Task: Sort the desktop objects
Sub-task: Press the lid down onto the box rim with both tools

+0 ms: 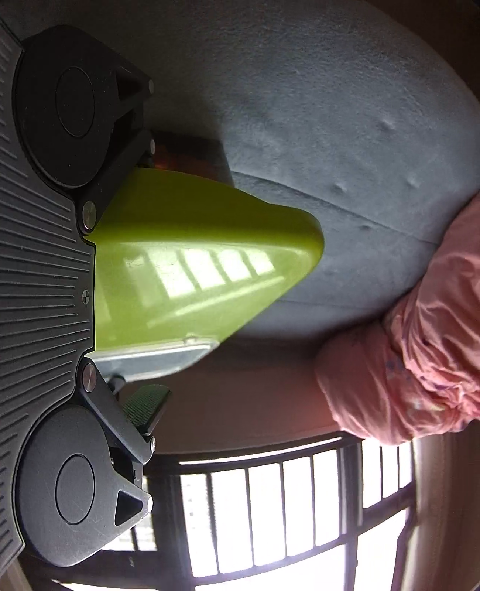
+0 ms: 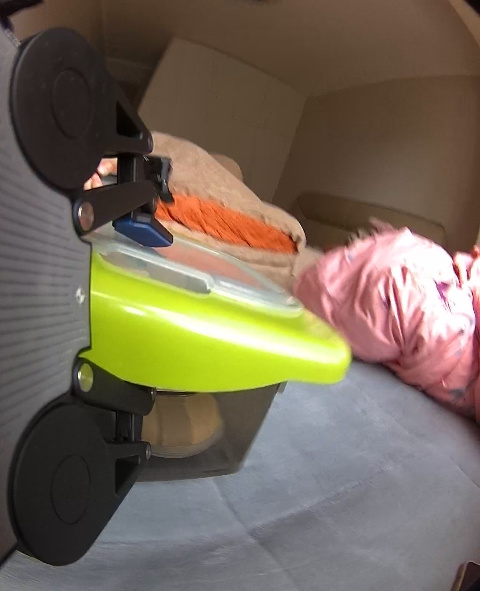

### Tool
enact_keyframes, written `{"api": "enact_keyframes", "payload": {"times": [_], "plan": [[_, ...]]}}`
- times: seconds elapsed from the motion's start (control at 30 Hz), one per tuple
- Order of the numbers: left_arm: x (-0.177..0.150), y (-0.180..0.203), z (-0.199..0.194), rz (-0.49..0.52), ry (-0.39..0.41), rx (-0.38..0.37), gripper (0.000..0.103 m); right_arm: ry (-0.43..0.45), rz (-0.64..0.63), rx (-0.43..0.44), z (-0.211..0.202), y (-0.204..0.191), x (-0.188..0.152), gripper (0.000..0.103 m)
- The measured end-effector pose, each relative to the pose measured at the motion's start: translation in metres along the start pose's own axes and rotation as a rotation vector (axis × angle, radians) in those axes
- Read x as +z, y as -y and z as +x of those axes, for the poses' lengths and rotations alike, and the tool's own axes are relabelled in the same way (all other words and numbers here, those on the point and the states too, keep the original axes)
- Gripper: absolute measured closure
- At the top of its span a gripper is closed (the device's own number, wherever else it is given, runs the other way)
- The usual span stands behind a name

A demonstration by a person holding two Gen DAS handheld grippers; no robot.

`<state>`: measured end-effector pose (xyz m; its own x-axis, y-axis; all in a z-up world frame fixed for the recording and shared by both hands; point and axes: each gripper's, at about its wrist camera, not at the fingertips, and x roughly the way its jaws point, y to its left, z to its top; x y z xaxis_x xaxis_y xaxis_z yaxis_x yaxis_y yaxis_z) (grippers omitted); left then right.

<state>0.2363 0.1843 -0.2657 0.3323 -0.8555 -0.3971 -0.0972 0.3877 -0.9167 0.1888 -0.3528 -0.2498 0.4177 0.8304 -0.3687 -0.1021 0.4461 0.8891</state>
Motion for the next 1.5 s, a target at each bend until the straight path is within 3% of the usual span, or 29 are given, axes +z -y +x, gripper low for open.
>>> {"api": "enact_keyframes", "payload": {"times": [0.07, 0.13, 0.2, 0.33, 0.4, 0.53, 0.63, 0.7, 0.77, 0.9, 1.0, 1.17, 1.27, 1.37, 1.5], "plan": [[-0.001, -0.003, 0.002, -0.022, -0.004, 0.013, 0.0, -0.032, 0.004, -0.086, 0.01, 0.004, 0.01, 0.022], [-0.006, -0.01, -0.001, -0.025, -0.019, 0.044, 0.0, -0.077, 0.024, -0.154, 0.015, 0.006, 0.016, 0.021], [-0.012, -0.019, -0.009, -0.042, -0.013, 0.068, 0.0, -0.135, 0.021, -0.156, 0.013, 0.006, 0.013, 0.019], [-0.023, -0.025, -0.026, -0.032, 0.017, 0.151, 0.0, -0.158, 0.015, -0.193, -0.005, 0.002, 0.005, 0.01], [-0.029, -0.019, -0.031, 0.008, 0.019, 0.204, 0.0, -0.146, 0.008, -0.238, -0.022, -0.002, 0.002, 0.01], [-0.046, 0.009, -0.024, 0.116, -0.01, 0.279, 0.0, -0.042, -0.013, -0.302, -0.039, -0.016, 0.002, 0.013], [-0.063, 0.025, -0.012, 0.149, -0.045, 0.283, 0.0, -0.03, -0.08, -0.348, -0.029, -0.032, 0.003, 0.019], [-0.076, 0.035, -0.007, 0.176, -0.061, 0.314, 0.0, -0.062, -0.114, -0.394, -0.017, -0.037, 0.001, 0.03], [-0.091, 0.041, -0.004, 0.198, -0.086, 0.323, 0.0, -0.044, -0.121, -0.42, -0.014, -0.04, -0.002, 0.027], [-0.109, 0.043, -0.003, 0.187, -0.114, 0.294, 0.0, 0.012, -0.087, -0.401, -0.025, -0.035, 0.002, 0.031], [-0.104, 0.028, 0.001, 0.129, -0.075, 0.36, 0.0, 0.023, -0.081, -0.392, -0.031, -0.032, -0.003, 0.034], [-0.083, 0.017, 0.002, 0.032, 0.021, 0.347, 0.0, 0.03, -0.076, -0.383, -0.039, -0.027, -0.021, 0.035], [-0.074, 0.027, 0.004, 0.049, 0.063, 0.38, 0.0, 0.061, -0.051, -0.368, -0.045, -0.023, -0.028, 0.037], [-0.067, 0.039, 0.015, 0.119, 0.092, 0.49, 0.0, 0.09, -0.039, -0.375, -0.047, -0.024, -0.034, 0.038], [-0.078, 0.04, -0.007, 0.175, 0.16, 0.613, 0.0, 0.137, -0.038, -0.409, -0.049, -0.03, -0.041, 0.037]]}}
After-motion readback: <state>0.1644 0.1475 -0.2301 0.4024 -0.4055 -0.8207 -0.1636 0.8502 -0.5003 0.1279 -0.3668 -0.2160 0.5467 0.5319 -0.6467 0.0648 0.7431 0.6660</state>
